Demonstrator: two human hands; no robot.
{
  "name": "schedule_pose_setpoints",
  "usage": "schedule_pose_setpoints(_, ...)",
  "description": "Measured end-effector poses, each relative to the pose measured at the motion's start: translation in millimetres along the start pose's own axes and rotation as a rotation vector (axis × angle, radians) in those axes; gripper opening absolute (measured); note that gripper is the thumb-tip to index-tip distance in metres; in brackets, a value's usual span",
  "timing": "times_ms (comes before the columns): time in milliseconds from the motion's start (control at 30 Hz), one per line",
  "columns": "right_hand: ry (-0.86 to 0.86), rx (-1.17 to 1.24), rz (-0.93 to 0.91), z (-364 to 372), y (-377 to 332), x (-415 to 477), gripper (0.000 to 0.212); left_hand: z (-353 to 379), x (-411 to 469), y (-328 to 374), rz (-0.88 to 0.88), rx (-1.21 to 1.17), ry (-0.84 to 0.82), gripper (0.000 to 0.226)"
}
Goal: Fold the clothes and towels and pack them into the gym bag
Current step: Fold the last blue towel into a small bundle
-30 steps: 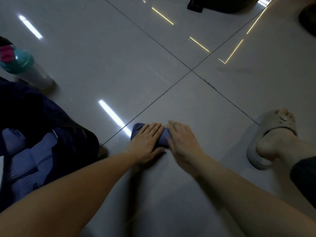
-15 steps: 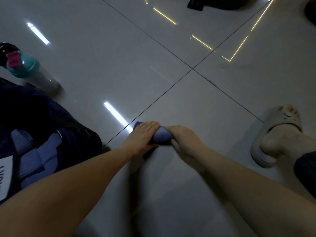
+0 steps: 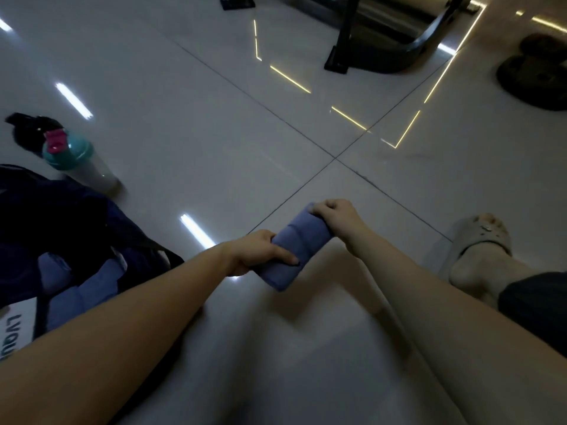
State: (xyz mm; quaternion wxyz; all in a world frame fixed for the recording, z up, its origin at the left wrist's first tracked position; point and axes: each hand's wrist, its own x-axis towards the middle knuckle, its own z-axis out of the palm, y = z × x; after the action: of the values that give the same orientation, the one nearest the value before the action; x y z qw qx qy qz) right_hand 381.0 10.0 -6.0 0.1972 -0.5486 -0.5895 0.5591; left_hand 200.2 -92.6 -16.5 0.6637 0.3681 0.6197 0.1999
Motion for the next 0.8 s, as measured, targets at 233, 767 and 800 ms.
schedule_pose_setpoints(233, -0.348, 0.53, 0.273, 35, -16, -30, 0.074, -6, -46, 7, 0.097, -0.451, -0.026, 0.037)
schedule_pose_setpoints(767, -0.227, 0.475, -0.079, 139, -152, -101, 0.025, -43, -186, -29, 0.342, -0.609, -0.065, 0.046)
schedule_pose_setpoints(800, -0.217, 0.452, -0.092, 142, -157, -107, 0.019, -43, -195, -32, 0.335, -0.599, -0.066, 0.045)
